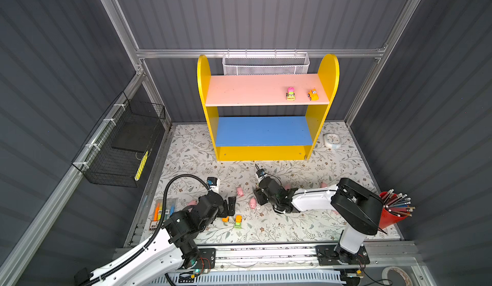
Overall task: Place and organize the plastic toys onto the shelf
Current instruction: 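Close the right gripper on the pink-green truck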
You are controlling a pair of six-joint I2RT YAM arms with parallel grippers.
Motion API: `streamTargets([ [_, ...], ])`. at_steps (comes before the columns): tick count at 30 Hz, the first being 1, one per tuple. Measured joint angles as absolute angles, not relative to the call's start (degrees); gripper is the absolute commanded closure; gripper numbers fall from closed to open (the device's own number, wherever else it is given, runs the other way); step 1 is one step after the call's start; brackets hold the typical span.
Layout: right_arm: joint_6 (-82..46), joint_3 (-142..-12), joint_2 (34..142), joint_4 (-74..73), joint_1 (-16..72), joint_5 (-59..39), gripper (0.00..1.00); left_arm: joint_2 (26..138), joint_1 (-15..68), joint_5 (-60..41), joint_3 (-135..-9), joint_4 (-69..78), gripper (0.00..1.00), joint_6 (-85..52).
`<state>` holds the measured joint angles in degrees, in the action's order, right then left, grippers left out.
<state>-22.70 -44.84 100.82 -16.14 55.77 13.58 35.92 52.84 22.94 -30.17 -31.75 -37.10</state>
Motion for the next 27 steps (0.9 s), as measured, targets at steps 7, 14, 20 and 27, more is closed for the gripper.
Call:
streamTargets([
  [7,-22.6,-44.4,101.8,-18.6,55.8,14.2,0.48,35.9,52.8,22.9,-30.2,-31.7,0.00,-37.1],
  [14,-22.5,-44.2,101.8,-19.8,55.8,15.8,0.57,35.9,52.8,22.9,-30.2,-31.7,0.00,-37.1],
  [20,-22.5,-44.2,102.1,-20.0,55.8,17.0,0.59,35.6,52.8,22.9,-30.2,-31.8,0.00,-37.1],
  [27,-22.5,-44.2,103.2,-20.0,55.8,17.0,0.63,35.3,52.8,22.9,-30.2,-31.9,0.00,-36.9],
])
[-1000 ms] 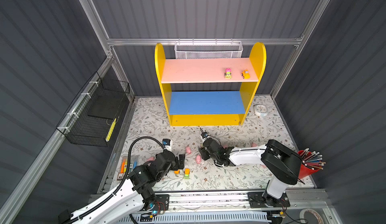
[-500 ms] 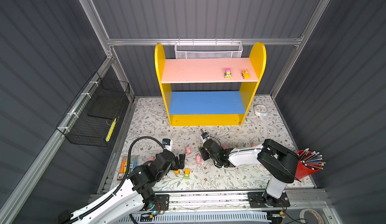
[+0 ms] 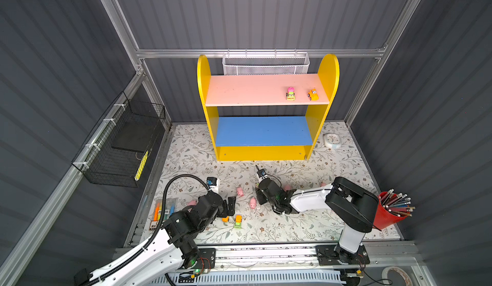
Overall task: Place and organize the plastic toys onto the shelf
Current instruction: 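Close the right gripper on the pink-green truck, then lift the pink-green truck up to the pink upper shelf with the right gripper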
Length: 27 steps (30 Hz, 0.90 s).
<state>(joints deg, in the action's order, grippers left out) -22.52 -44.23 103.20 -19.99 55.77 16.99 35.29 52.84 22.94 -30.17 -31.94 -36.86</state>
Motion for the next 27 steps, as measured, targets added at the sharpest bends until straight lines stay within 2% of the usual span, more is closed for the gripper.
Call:
streamTargets([
  [3,-22.5,-44.2,103.2,-20.0,55.8,17.1,0.68,35.1,52.8,22.9,-30.2,-32.1,0.00,-36.7],
  [10,-22.7,-44.3,101.8,-18.3,55.8,17.8,0.71,34.6,52.8,22.9,-30.2,-32.4,0.00,-36.6],
  [18,-23.1,-50.5,92.8,-4.7,55.8,20.8,0.72,35.7,52.8,22.9,-31.2,-32.4,0.00,-35.6],
  [27,-21.6,-64.6,82.4,11.2,55.8,24.8,0.71,43.2,52.8,22.9,-40.5,-32.1,0.00,-30.7],
])
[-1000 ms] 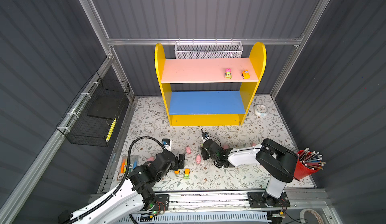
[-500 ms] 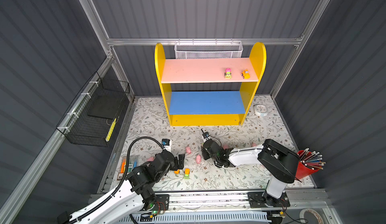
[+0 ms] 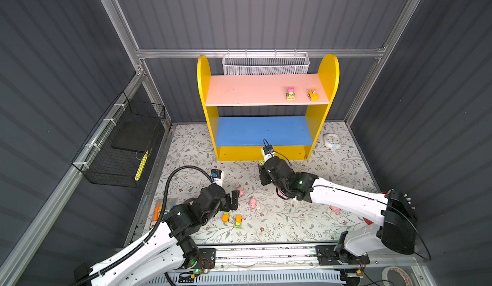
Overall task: Place and organize the plastic toys onto the shelf
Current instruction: 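Lift the pink-green truck up to the pink upper shelf with the right gripper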
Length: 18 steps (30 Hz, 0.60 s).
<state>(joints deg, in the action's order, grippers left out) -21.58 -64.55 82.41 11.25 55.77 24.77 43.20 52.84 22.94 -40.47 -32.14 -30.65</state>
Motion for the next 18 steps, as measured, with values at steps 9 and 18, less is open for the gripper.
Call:
streamTargets([
  [9,-17.0,-82.3,80.4,23.9,55.8,28.9,0.71,50.8,52.8,23.0,-49.6,-31.1,0.00,-24.1],
  [18,-11.4,-103.2,87.4,31.9,52.4,31.0,0.70,56.0,52.8,23.3,-55.3,-29.7,0.00,-18.5],
])
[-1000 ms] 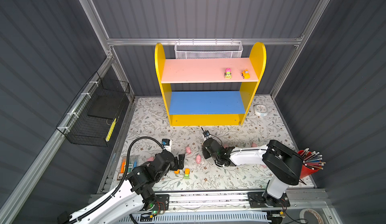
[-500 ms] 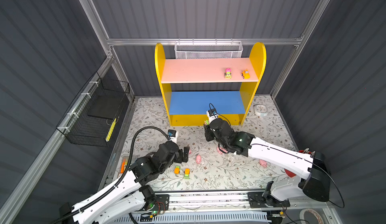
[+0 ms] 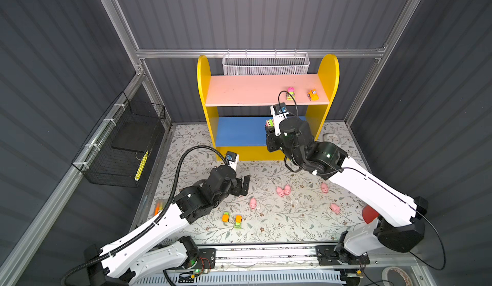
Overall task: Place and organize the plastic toys onto the shelf
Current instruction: 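Lift the pink-green truck up to the pink upper shelf with the right gripper, then lower the truck onto the pink shelf beside the cars and open the right gripper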
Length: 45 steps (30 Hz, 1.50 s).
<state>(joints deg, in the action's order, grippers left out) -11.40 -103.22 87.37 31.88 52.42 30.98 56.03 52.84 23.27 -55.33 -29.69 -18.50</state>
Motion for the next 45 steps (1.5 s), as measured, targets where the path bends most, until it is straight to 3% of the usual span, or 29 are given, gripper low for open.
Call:
streamTargets([
  [14,-6.5,-145.9,108.4,44.8,42.7,27.0,0.69,57.9,52.8,25.1,-58.2,-27.9,0.00,-14.7],
  [45,-10.9,-147.3,116.6,46.7,36.1,18.0,0.67,57.9,52.8,28.1,-57.1,-26.0,0.00,-12.2],
])
